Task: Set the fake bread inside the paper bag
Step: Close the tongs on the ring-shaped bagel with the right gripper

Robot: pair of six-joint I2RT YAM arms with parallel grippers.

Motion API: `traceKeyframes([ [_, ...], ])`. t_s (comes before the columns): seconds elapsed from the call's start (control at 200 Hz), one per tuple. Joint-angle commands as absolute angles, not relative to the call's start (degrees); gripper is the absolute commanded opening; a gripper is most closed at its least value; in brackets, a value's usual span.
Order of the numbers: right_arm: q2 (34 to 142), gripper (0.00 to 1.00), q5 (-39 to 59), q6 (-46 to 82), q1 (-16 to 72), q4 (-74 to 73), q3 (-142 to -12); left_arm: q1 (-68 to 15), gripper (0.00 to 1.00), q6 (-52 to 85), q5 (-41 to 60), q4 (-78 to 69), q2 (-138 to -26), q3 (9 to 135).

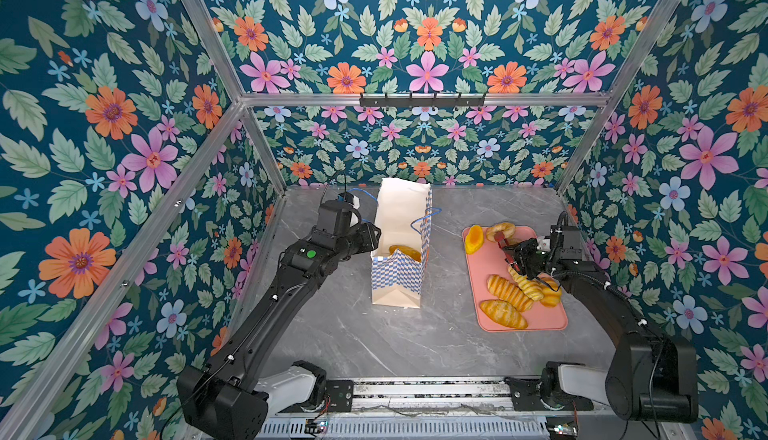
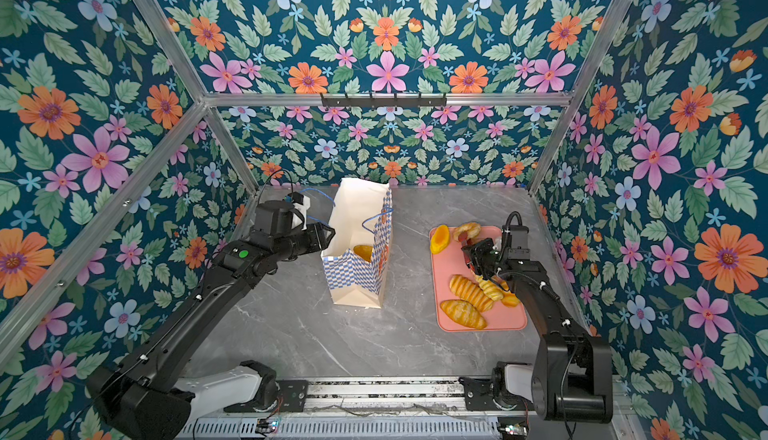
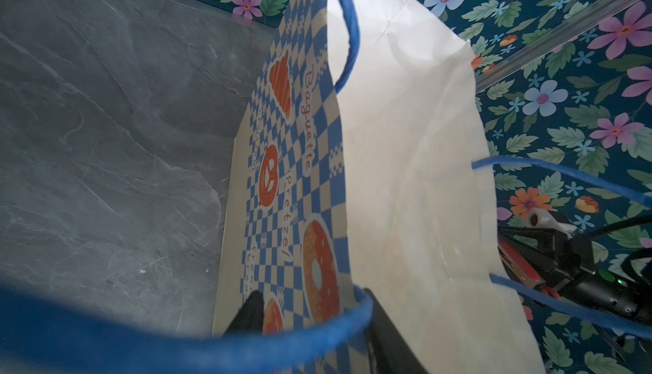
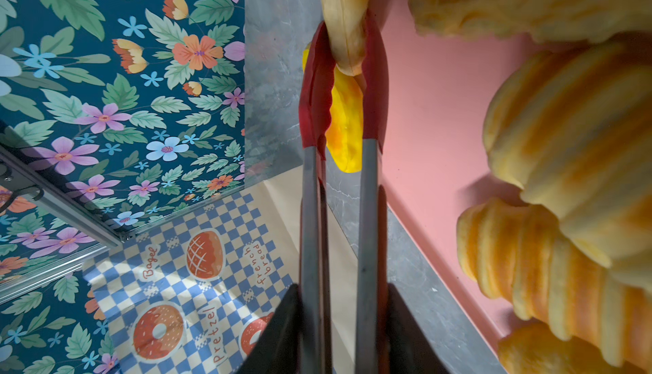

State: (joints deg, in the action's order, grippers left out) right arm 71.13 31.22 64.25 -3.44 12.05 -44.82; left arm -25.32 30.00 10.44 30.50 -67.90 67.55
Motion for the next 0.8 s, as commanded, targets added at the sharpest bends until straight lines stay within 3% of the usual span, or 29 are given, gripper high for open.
traceKeyframes([
  [0.0,68.66,0.33,29.03,64.60,-3.43,13.44,-44.78,-25.31,0.46,29.69,9.95,30.23,-67.55,67.95],
  [0.475,58.02,0.26,28.39,61.89,-3.39,22.40,-47.28,-25.31,0.51,29.48,9.76,31.02,-66.66,68.73],
  [0.795,54.93,0.25,28.84,55.29,-2.47,30.28,-54.51,-25.31,0.46,29.32,9.98,31.47,-66.88,69.96],
])
